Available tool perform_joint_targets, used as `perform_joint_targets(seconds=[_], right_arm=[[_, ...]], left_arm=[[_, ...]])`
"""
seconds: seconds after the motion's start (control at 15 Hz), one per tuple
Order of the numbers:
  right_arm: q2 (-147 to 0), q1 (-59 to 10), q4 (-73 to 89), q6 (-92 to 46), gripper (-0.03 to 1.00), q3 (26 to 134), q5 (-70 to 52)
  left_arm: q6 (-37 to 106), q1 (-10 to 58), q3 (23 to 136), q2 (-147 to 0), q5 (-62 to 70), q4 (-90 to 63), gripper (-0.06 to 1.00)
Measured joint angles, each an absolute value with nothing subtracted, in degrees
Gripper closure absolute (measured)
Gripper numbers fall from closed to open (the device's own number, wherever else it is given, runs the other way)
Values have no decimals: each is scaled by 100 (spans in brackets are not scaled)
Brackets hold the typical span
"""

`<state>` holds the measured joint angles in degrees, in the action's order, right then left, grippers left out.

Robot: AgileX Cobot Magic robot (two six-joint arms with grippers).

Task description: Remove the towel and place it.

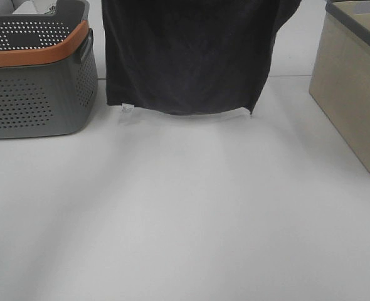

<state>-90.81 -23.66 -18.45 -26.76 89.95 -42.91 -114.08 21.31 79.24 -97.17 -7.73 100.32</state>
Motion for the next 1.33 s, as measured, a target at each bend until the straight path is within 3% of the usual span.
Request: perform_joint_targets(seconds=[0.4, 0.6, 0.93, 1.2, 1.33], right_arm=[[-9259, -2384, -2034, -1954, 95, 8995, -3484], [-9591, -2103, -2206, -1501, 95, 8995, -3054], [-10107, -1266, -1753, -1369, 95, 8990, -1049], [-10439, -1134, -1679, -1364, 95, 8990, -166], [-10445, -1134, -1679, -1375, 95, 8720, -86]], left_arm=[[-11115, 2131, 7970, -9780, -596, 10027, 94], [-11115, 2131, 8537, -10285, -705, 10027, 94], [-10565, 2131, 9849, -11207, -934, 10021, 94], [-10451, 1862, 10743, -11717, -1312, 10004, 94], [-10216, 1839, 10554, -11791, -1398, 10004, 94]])
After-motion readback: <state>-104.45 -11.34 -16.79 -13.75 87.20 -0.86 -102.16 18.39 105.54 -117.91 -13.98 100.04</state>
